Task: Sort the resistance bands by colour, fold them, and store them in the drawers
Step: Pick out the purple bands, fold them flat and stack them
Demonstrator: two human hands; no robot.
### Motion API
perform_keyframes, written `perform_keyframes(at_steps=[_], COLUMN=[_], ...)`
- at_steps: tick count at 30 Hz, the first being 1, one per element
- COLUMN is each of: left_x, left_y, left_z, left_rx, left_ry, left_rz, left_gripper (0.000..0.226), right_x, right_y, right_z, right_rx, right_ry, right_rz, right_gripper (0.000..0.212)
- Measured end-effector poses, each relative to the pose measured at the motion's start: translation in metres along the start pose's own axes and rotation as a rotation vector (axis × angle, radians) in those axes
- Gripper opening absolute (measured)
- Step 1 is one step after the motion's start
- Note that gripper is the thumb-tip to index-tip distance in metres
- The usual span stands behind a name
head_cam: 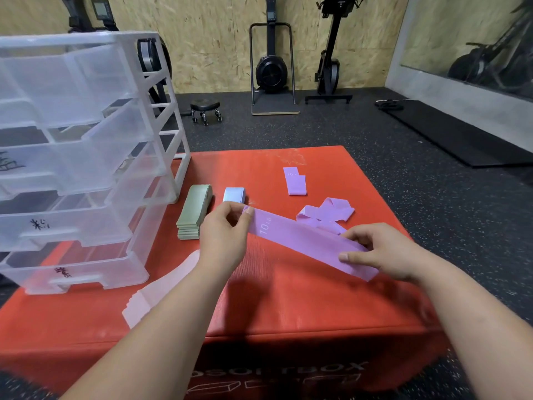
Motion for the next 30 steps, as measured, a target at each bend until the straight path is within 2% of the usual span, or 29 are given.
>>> perform_keyframes(at_steps=[6, 12, 15, 19, 22, 24, 27, 30], left_x=[0.007, 0.019, 0.025, 0.028, 0.032, 0.035, 0.044, 0.055], left_y=[0.008, 0.0, -0.007, -0.019, -0.027, -0.028, -0.028, -0.035], left_z=[0.024, 0.035, 0.038, 0.038, 0.037, 0.035, 0.025, 0.013], left_rx=[-0.07, -0.13, -0.156, -0.177, -0.225, -0.31, -0.528, -0.753], left_ry=[0.095, 0.034, 0.004, -0.052, -0.106, -0.141, -0.251, -0.361], left_rz=[0.017, 0.061, 0.087, 0.121, 0.146, 0.13, 0.03, -0.055], left_gripper=[0.008, 0.012, 0.016, 0.021, 0.019, 0.013, 0.011, 0.022], right_x=[0.018, 0.035, 0.04, 0.044, 0.047, 0.047, 0.047, 0.048], right_y=[0.005, 0.012, 0.02, 0.032, 0.04, 0.045, 0.051, 0.055], right_z=[0.017, 0.024, 0.027, 0.026, 0.023, 0.022, 0.015, 0.004], right_rx=[-0.031, -0.206, -0.194, -0.161, -0.076, 0.111, 0.38, 0.512], right_ry=[0.021, 0.14, 0.186, 0.225, 0.239, 0.228, 0.199, 0.144], right_rz=[-0.025, -0.088, -0.111, -0.153, -0.17, -0.171, -0.186, -0.176], right_gripper=[0.024, 0.017, 0.008, 0.012, 0.009, 0.01, 0.016, 0.02])
Point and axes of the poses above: each hand's wrist, its own x-axis away from the middle knuckle, its own z-axis out of the back of the hand, y = z × x, the point moved 6 cm from there along -x, towards the middle knuckle, and after that the axes turned 4 degrees about z, right-handed, at the moved point
